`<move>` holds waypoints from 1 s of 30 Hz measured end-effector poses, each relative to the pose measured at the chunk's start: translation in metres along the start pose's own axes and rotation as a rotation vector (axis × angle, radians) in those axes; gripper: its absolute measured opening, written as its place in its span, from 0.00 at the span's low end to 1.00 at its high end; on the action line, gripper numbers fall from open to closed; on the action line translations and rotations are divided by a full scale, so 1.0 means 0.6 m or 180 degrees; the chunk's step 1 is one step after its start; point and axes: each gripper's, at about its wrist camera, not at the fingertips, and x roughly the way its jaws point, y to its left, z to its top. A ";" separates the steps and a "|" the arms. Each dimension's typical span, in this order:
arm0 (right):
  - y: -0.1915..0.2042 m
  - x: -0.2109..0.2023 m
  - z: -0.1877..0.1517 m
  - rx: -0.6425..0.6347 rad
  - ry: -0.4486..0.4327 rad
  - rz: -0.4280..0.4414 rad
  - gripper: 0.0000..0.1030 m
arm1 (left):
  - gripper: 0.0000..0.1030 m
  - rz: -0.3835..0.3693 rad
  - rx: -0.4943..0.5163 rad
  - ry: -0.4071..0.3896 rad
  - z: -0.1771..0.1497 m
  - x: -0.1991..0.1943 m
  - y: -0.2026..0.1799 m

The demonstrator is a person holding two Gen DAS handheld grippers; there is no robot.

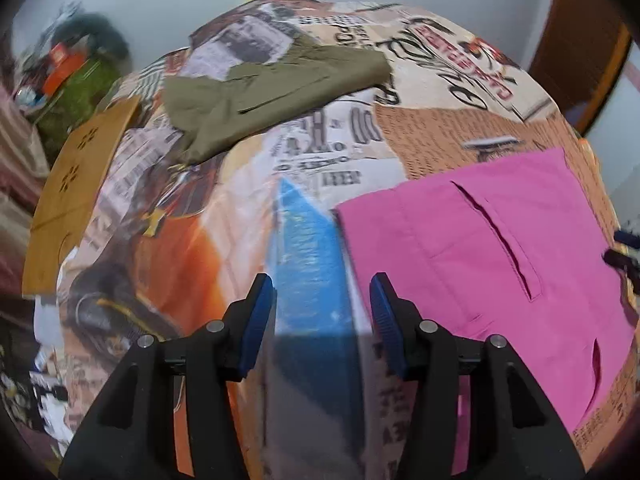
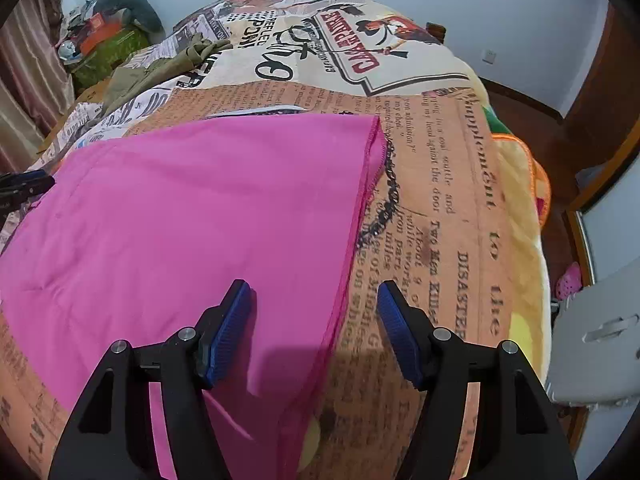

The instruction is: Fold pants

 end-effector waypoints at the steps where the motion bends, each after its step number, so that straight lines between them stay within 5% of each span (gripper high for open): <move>1: 0.000 -0.006 -0.002 0.0016 -0.0017 -0.0008 0.60 | 0.50 0.0045 -0.0044 -0.0017 0.000 -0.007 0.007; 10: 0.027 -0.099 0.000 0.0061 -0.0474 0.0015 0.60 | 0.50 -0.0064 -0.0275 -0.0283 -0.004 -0.098 0.024; 17: 0.066 -0.149 -0.015 0.0081 -0.0717 0.0172 0.60 | 0.58 -0.0365 -0.0329 -0.0393 -0.042 -0.161 -0.002; 24: 0.102 -0.165 -0.027 0.0118 -0.0800 0.0391 0.60 | 0.72 -0.0560 -0.0259 -0.0252 -0.092 -0.181 -0.035; 30: 0.135 -0.145 -0.033 0.0123 -0.0730 0.0548 0.60 | 0.72 -0.0939 -0.0491 0.0038 -0.127 -0.156 -0.048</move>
